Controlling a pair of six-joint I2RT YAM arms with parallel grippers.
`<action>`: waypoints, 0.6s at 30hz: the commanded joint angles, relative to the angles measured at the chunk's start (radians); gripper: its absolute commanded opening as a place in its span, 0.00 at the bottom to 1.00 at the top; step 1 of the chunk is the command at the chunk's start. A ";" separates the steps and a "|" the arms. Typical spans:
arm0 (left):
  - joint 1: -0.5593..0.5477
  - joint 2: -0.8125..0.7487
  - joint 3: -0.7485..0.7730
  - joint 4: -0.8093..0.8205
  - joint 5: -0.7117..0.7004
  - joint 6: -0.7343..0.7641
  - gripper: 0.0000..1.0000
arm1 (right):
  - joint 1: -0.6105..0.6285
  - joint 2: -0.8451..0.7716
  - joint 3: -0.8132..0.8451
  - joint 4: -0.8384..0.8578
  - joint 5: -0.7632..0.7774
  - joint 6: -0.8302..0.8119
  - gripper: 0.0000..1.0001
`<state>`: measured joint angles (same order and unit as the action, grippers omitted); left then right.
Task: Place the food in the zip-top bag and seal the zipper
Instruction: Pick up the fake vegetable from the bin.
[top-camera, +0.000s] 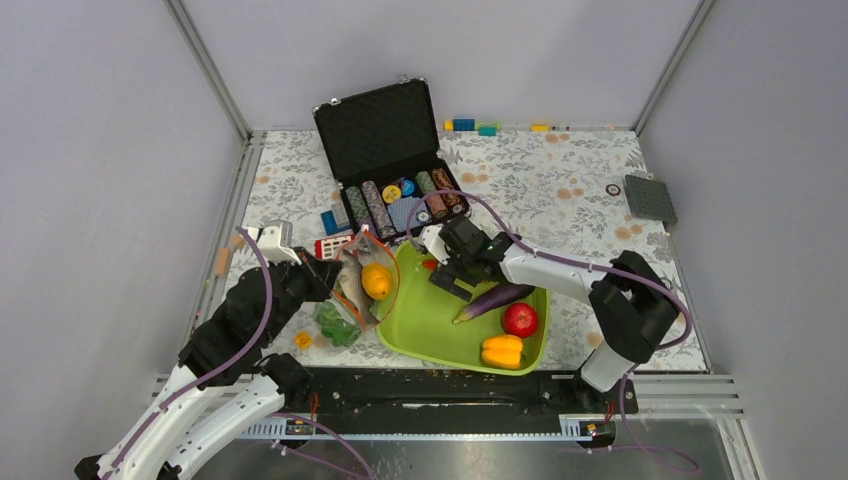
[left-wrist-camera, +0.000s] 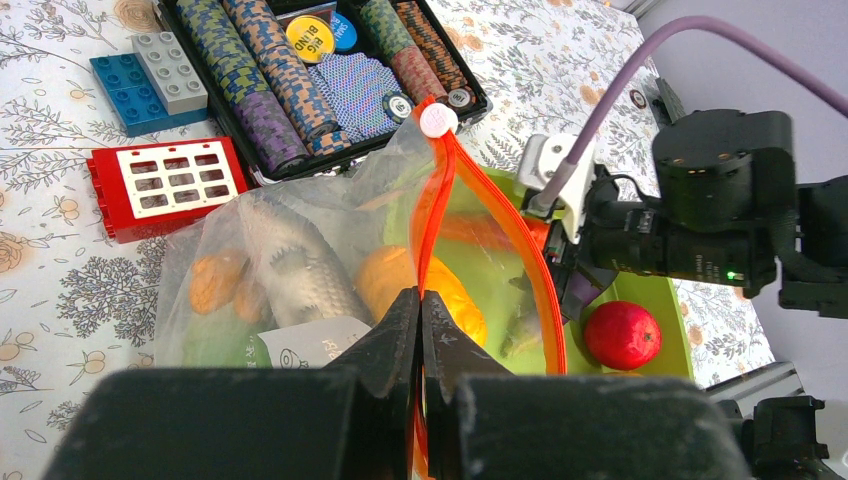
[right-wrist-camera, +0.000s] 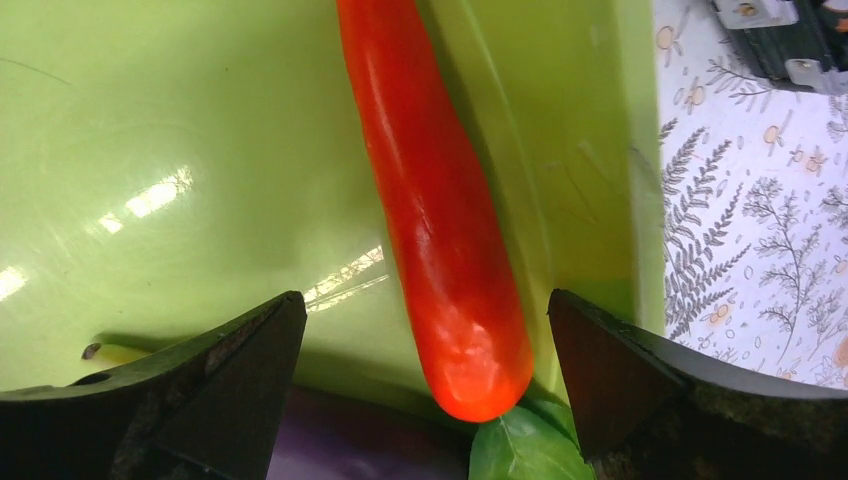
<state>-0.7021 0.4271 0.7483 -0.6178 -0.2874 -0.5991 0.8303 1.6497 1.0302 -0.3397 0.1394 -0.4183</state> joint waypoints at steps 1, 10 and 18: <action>0.002 -0.011 0.004 0.050 0.008 0.010 0.00 | -0.001 0.047 0.033 0.041 0.041 -0.068 1.00; 0.002 -0.017 0.003 0.052 0.007 0.011 0.00 | -0.005 0.119 0.065 -0.022 0.012 -0.071 0.78; 0.001 -0.009 0.003 0.056 0.016 0.014 0.00 | -0.006 0.068 0.077 -0.039 0.011 -0.048 0.38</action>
<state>-0.7025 0.4202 0.7444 -0.6182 -0.2871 -0.5991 0.8299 1.7710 1.0824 -0.3592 0.1459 -0.4740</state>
